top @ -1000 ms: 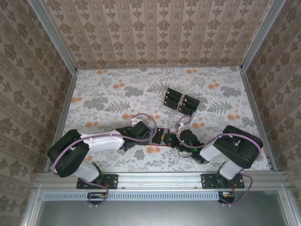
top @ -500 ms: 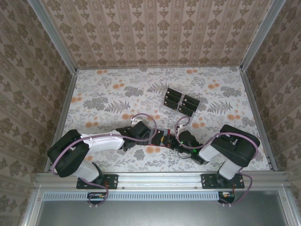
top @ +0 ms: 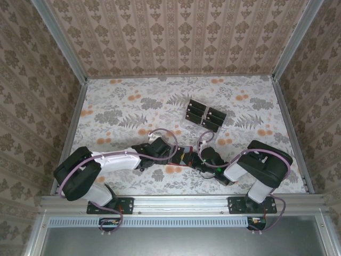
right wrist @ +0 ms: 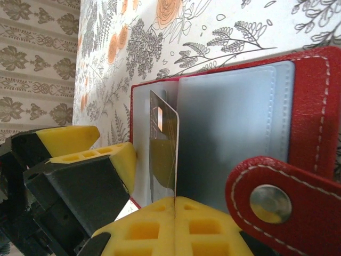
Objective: Put the credit cards into the card holder
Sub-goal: Insert the credit card into the card slot.
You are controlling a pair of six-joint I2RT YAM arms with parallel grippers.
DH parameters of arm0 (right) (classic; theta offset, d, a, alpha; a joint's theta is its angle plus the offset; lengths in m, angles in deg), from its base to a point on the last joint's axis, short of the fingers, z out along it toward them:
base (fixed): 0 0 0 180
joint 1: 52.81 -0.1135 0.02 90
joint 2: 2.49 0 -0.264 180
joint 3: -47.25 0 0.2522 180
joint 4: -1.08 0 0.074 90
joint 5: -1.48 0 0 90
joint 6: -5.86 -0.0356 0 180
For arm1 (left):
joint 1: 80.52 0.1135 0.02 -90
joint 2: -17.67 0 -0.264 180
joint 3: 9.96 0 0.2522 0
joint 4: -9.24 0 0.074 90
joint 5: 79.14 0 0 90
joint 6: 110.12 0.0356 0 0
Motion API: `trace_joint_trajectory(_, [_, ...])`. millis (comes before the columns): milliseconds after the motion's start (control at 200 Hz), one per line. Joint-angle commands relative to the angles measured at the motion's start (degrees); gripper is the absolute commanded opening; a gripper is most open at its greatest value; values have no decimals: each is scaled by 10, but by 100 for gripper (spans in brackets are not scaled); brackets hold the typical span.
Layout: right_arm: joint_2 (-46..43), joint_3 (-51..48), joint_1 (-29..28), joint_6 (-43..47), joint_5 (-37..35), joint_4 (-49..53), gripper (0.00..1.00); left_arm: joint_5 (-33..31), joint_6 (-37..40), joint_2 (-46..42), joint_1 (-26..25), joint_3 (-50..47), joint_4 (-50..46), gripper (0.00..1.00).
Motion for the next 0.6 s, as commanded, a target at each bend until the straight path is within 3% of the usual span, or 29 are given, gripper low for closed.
trace_joint_trajectory(0, [9, 14, 0, -10, 14, 15, 0, -6, -1, 3, -3, -17, -33, 100])
trace_joint_trajectory(595, [10, 30, 26, -31, 73, 75, 0, -4, 3, 8, -4, -14, -25, 100])
